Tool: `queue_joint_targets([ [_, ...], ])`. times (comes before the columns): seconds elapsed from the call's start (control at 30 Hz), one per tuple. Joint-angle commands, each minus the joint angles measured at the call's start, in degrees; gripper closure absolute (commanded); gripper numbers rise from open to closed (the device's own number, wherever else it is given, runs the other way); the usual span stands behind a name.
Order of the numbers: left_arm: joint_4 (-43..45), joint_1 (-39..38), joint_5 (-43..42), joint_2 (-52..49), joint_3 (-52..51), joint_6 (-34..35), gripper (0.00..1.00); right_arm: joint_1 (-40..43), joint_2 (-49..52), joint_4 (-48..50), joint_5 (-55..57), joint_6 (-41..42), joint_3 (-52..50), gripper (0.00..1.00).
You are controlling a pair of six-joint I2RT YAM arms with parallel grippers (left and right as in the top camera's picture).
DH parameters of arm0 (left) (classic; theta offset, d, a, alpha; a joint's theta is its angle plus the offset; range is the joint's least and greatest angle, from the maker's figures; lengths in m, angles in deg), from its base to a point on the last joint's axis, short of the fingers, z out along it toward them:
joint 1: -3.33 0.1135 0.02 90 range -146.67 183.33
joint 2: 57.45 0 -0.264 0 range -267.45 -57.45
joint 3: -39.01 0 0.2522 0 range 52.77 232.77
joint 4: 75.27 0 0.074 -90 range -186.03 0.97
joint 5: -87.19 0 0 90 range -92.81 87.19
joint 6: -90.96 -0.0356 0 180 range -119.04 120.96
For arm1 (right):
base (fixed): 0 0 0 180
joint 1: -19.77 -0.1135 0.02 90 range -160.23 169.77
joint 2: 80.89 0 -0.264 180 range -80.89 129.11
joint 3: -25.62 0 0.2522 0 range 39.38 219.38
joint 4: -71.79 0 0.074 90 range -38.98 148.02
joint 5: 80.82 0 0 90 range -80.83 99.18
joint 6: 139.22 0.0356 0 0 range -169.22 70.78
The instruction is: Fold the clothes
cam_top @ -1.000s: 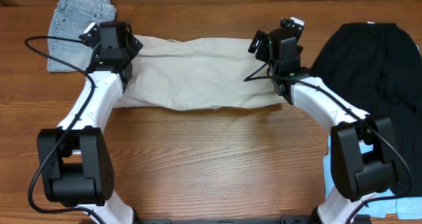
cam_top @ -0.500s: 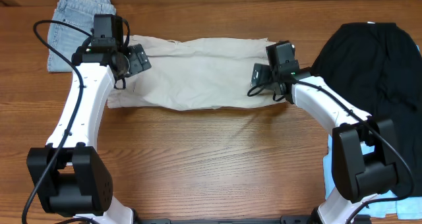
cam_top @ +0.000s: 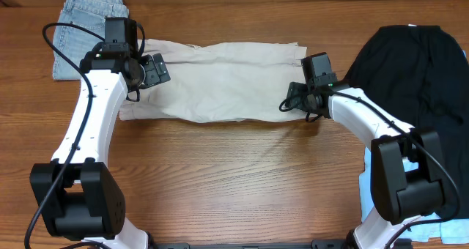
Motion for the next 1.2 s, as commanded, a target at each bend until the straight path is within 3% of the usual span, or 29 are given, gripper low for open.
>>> queue_joint_targets([
  [0.0, 0.0, 0.24, -0.74, -1.9, -0.76, -1.46, 0.0, 0.24, 0.02, 1.42, -0.7, 2.05, -2.58, 0.32],
  [0.13, -0.48, 0.15, -0.92, -2.86, -0.76, -1.46, 0.0, 0.24, 0.09, 3.34, -0.66, 2.01, -4.39, 0.43],
  [0.23, -0.7, 0.09, -0.94, -3.17, -0.76, -1.44, 0.0, 0.24, 0.09, 4.44, -0.68, 2.01, -4.87, 0.56],
  [0.43, -1.22, -0.52, -0.92, -3.17, -0.76, -1.46, 0.0, 0.52, 0.09, 4.09, -0.44, 2.19, -4.9, 0.96],
  [0.77, -2.99, -1.38, -4.15, -3.17, -0.76, -1.99, 0.0, 5.9, -2.1, -10.67, -3.28, 1.66, -0.66, 0.96],
  [1.07, -4.17, -1.36, -10.91, -3.17, -0.76, -7.06, 0.0, 8.66, -11.72, -24.3, -12.66, -7.82, 5.57, 0.96],
  [1.1, -4.15, -1.36, -10.91, -3.17, -0.76, -7.06, 0.0, 8.66, -12.63, -25.49, -12.68, -8.44, 6.54, 0.93],
  [1.17, -3.87, -1.36, -10.91, -3.17, -0.76, -7.28, 0.0, 8.66, -13.81, -26.99, -12.61, -8.66, 8.13, 0.72],
])
